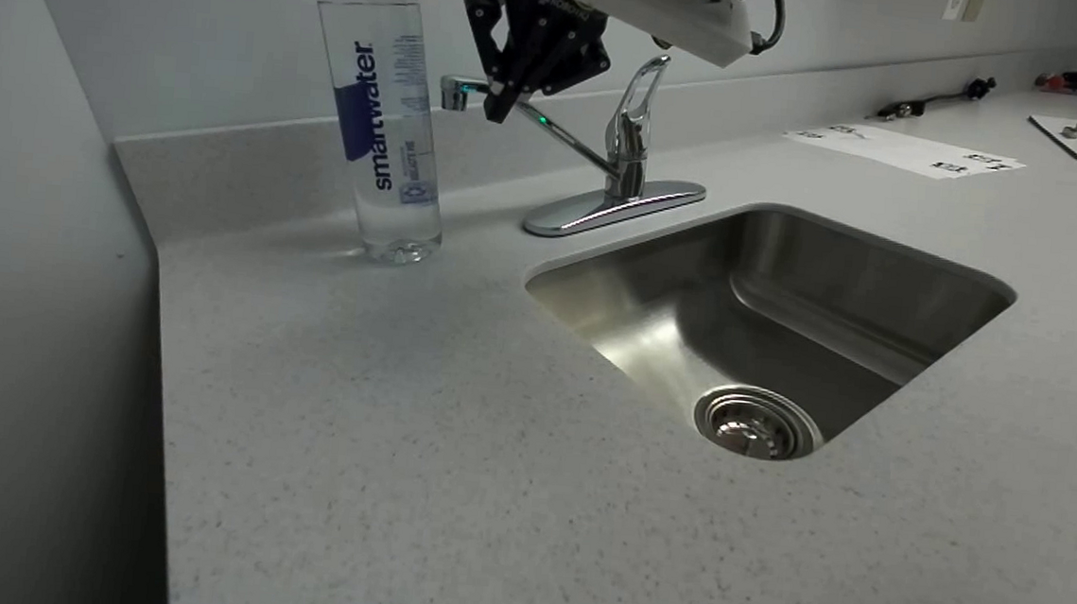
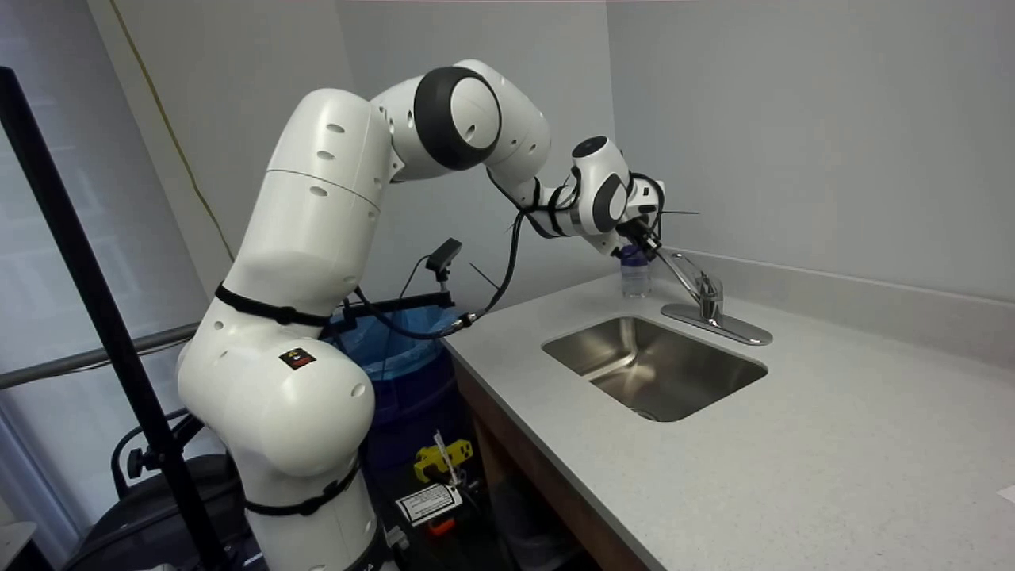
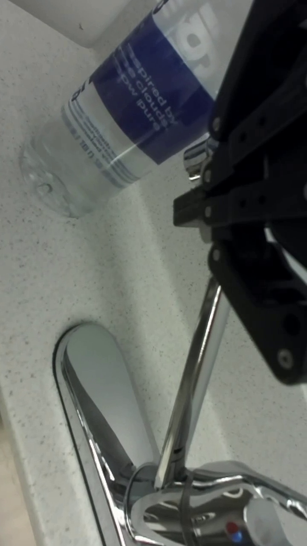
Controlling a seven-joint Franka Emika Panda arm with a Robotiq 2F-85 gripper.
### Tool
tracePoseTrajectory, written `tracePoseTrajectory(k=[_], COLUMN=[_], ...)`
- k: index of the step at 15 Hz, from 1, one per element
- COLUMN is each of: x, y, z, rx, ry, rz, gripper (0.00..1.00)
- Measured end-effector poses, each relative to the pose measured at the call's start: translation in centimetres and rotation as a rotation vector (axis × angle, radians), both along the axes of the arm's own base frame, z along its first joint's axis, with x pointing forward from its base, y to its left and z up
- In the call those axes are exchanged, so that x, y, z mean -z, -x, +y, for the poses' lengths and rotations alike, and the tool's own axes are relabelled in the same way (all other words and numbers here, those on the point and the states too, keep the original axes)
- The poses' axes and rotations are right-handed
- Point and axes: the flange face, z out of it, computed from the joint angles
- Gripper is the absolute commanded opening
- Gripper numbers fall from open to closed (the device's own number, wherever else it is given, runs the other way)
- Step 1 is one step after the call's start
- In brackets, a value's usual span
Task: Push the faucet to the left
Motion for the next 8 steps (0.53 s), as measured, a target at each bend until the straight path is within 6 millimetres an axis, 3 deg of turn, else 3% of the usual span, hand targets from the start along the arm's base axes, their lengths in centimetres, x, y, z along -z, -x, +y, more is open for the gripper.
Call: tracePoseTrajectory(k=[8], x=[-0.03], y=[-0.06], z=[-0.04], rx=[0.006], ry=[-0.006], rz=[0.003], gripper=[0.0])
